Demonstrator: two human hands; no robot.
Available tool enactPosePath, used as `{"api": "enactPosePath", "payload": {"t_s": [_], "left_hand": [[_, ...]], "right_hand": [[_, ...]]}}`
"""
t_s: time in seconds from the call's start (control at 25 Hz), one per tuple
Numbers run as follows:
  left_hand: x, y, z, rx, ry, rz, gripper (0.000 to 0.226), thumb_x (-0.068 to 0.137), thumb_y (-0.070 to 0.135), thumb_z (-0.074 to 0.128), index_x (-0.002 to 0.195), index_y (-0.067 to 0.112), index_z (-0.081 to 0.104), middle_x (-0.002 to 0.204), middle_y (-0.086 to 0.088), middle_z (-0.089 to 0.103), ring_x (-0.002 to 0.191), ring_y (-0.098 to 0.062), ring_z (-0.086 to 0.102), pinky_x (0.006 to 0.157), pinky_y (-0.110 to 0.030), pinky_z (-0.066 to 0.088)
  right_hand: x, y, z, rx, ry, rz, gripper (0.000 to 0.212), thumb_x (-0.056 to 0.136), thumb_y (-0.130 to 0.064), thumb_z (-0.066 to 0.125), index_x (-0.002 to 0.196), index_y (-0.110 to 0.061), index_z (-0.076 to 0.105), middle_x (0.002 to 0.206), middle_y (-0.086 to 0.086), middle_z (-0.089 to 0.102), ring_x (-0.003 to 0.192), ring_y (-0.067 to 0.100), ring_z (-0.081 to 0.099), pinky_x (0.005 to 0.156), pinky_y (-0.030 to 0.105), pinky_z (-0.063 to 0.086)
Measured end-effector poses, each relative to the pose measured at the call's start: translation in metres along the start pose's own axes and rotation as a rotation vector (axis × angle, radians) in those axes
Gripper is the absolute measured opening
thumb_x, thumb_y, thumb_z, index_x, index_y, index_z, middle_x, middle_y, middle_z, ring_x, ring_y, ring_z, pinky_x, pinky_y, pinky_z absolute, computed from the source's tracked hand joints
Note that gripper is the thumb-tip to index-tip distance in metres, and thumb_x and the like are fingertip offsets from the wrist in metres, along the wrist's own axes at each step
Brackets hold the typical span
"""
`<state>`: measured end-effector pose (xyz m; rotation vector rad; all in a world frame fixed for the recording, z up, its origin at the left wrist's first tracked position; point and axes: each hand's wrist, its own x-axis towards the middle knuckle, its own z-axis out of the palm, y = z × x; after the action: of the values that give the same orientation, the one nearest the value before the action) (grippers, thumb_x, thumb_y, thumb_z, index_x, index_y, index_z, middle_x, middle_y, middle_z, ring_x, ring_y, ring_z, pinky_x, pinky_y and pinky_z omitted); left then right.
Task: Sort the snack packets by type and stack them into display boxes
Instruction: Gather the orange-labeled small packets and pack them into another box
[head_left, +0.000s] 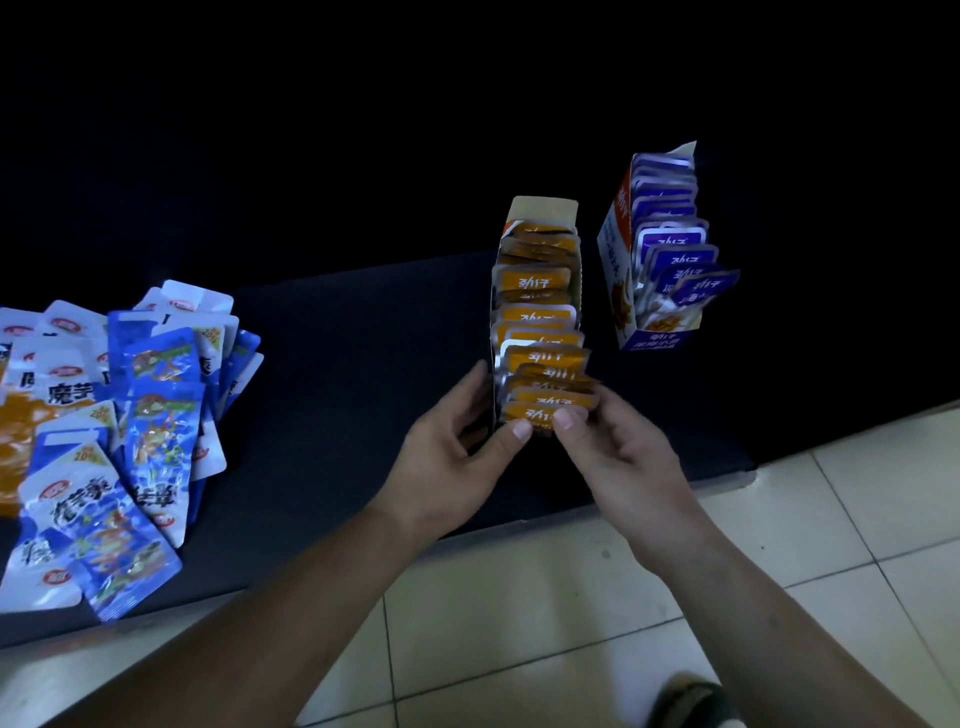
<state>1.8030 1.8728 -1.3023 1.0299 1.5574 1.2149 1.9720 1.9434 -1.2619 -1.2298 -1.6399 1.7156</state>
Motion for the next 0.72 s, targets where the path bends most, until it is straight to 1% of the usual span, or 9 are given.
{"api": "enactPosePath", "payload": {"t_s": [0.12, 0.16, 0.24, 0.28, 0.36, 0.44, 0.56, 0.64, 0.72], "left_hand": [[0.010, 0.008, 0.005, 0.050, 0.044, 0.017, 0.045, 0.099, 0.028, 0.068, 0.138, 0.046, 0.053, 0.134, 0.013, 0.065, 0.127, 0.000, 0.059, 0.106, -0.022, 0.048], [0.016, 0.013, 0.007, 0.057, 0.042, 0.016, 0.042, 0.099, 0.028, 0.067, 0.135, 0.047, 0.054, 0.133, 0.013, 0.065, 0.125, 0.002, 0.059, 0.104, -0.019, 0.048], [0.032, 0.023, 0.013, 0.052, 0.024, -0.011, 0.039, 0.099, 0.027, 0.068, 0.128, 0.048, 0.055, 0.128, 0.017, 0.067, 0.120, 0.007, 0.060, 0.102, -0.017, 0.049], [0.042, 0.026, 0.015, 0.048, 0.020, -0.020, 0.038, 0.098, 0.028, 0.069, 0.129, 0.046, 0.055, 0.128, 0.017, 0.068, 0.119, 0.007, 0.061, 0.104, -0.020, 0.050], [0.060, 0.030, 0.019, 0.049, 0.004, -0.052, 0.046, 0.097, 0.033, 0.070, 0.140, 0.035, 0.054, 0.131, 0.015, 0.067, 0.122, 0.003, 0.061, 0.110, -0.030, 0.050], [0.075, 0.036, 0.024, 0.040, 0.019, -0.125, 0.056, 0.096, 0.039, 0.070, 0.148, 0.033, 0.049, 0.134, 0.014, 0.065, 0.123, -0.003, 0.061, 0.111, -0.036, 0.049], [0.086, 0.041, 0.028, 0.047, 0.042, -0.198, 0.055, 0.097, 0.046, 0.066, 0.148, 0.039, 0.048, 0.136, 0.013, 0.062, 0.124, -0.006, 0.058, 0.109, -0.041, 0.051], [0.083, 0.042, 0.031, 0.030, 0.039, -0.226, 0.056, 0.097, 0.049, 0.065, 0.149, 0.042, 0.046, 0.137, 0.011, 0.061, 0.125, -0.008, 0.057, 0.109, -0.042, 0.051], [0.066, 0.038, 0.030, 0.011, 0.055, -0.244, 0.060, 0.096, 0.049, 0.066, 0.151, 0.038, 0.044, 0.138, 0.007, 0.061, 0.125, -0.009, 0.058, 0.108, -0.041, 0.051]], "right_hand": [[0.006, -0.001, 0.005, 0.019, 0.126, 0.019, 0.024, 0.099, -0.037, 0.063, 0.121, -0.035, 0.070, 0.112, -0.020, 0.075, 0.111, -0.007, 0.065, 0.100, 0.024, 0.049], [0.010, -0.001, 0.005, 0.075, 0.174, 0.044, 0.024, 0.097, -0.040, 0.065, 0.119, -0.034, 0.071, 0.110, -0.019, 0.075, 0.109, -0.005, 0.066, 0.100, 0.028, 0.051], [0.017, -0.002, 0.002, 0.219, 0.283, 0.138, 0.035, 0.090, -0.044, 0.072, 0.121, -0.029, 0.069, 0.109, -0.013, 0.077, 0.109, 0.003, 0.069, 0.101, 0.037, 0.055], [0.022, -0.004, -0.002, 0.271, 0.335, 0.177, 0.042, 0.087, -0.047, 0.074, 0.123, -0.026, 0.069, 0.110, -0.010, 0.076, 0.110, 0.008, 0.070, 0.100, 0.040, 0.056], [0.028, -0.006, -0.011, 0.302, 0.399, 0.219, 0.042, 0.087, -0.054, 0.071, 0.119, -0.026, 0.070, 0.114, -0.006, 0.074, 0.111, 0.014, 0.070, 0.098, 0.041, 0.057], [0.030, -0.010, -0.017, 0.311, 0.413, 0.255, 0.042, 0.092, -0.058, 0.064, 0.122, -0.028, 0.069, 0.120, -0.006, 0.071, 0.109, 0.015, 0.069, 0.096, 0.041, 0.058], [0.028, -0.015, -0.020, 0.293, 0.393, 0.264, 0.042, 0.098, -0.056, 0.057, 0.133, -0.034, 0.063, 0.125, -0.007, 0.068, 0.110, 0.015, 0.068, 0.096, 0.042, 0.056], [0.024, -0.019, -0.019, 0.258, 0.390, 0.248, 0.040, 0.098, -0.055, 0.057, 0.133, -0.037, 0.063, 0.127, -0.008, 0.067, 0.109, 0.014, 0.067, 0.097, 0.043, 0.056], [0.018, -0.020, -0.016, 0.228, 0.406, 0.242, 0.036, 0.098, -0.054, 0.057, 0.129, -0.037, 0.065, 0.125, -0.007, 0.068, 0.108, 0.012, 0.068, 0.099, 0.043, 0.056]]}}
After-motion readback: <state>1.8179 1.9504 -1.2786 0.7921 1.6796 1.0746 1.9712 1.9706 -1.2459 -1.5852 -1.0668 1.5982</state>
